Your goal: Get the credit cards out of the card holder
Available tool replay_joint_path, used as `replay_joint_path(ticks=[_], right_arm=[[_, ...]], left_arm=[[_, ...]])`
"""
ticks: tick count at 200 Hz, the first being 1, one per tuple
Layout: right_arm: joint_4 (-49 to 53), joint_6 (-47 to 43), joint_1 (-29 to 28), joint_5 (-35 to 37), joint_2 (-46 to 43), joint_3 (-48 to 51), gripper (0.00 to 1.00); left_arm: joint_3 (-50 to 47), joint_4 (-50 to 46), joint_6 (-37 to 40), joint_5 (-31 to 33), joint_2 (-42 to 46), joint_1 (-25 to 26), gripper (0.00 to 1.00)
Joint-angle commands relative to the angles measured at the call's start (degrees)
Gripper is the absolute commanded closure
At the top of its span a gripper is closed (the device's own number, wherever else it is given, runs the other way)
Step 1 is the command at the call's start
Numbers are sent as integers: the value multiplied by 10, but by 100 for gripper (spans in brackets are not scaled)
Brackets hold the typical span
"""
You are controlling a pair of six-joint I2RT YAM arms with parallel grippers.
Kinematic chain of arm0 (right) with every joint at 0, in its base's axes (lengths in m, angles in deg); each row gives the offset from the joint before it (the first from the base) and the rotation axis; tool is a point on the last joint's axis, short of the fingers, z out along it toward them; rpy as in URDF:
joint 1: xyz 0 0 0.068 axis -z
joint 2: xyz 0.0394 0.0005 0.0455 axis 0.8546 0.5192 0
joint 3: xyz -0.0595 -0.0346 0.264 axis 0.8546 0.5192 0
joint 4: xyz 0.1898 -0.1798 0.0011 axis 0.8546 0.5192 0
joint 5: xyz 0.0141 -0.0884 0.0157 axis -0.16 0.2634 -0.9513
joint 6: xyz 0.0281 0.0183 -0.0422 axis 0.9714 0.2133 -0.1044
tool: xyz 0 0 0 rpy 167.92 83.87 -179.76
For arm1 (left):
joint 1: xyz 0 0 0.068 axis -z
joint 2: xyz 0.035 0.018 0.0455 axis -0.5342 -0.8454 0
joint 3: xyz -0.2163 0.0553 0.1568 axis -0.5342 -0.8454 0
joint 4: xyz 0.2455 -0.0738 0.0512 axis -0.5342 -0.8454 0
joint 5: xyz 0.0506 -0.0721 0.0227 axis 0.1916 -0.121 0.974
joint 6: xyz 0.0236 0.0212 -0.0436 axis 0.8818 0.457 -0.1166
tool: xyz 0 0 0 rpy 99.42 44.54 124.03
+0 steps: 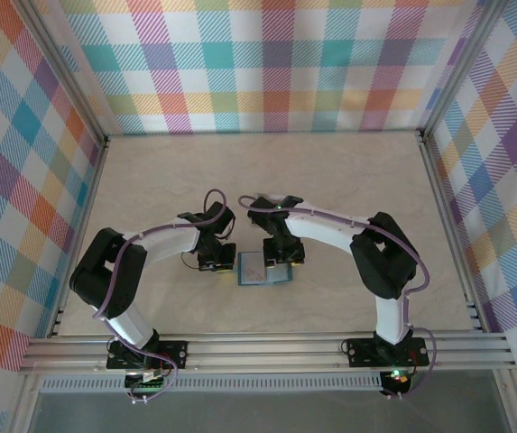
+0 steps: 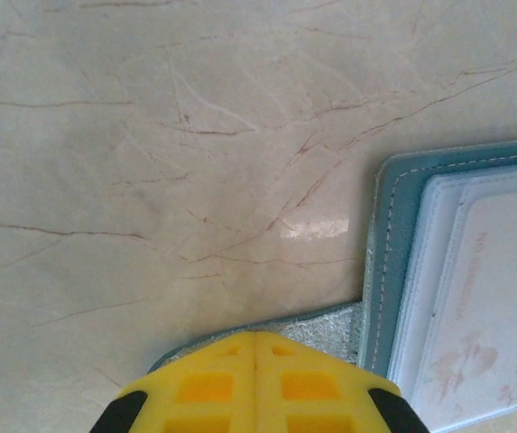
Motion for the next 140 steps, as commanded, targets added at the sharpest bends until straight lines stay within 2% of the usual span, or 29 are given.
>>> replay_joint_path(ticks=[1, 30, 55, 88, 106, 140], right_arm=[[21, -11, 10, 24, -30, 21, 44], [1, -20, 25, 17, -41, 51, 44], [5, -26, 34, 6, -56, 48, 45], [8, -32, 36, -10, -97, 30, 47], [-32, -33, 38, -68, -110, 28, 48], [-156, 6, 44, -214, -99, 50, 58]], left_arm=[[18, -35, 0, 1, 0, -1, 100], [33, -41, -6, -12, 11, 6, 100], [47, -29, -23, -49, 11, 17, 100], [62, -28, -40, -46, 7, 39, 100], [66, -21, -49, -47, 1, 45, 100], [66, -13, -45, -42, -28, 47, 100]])
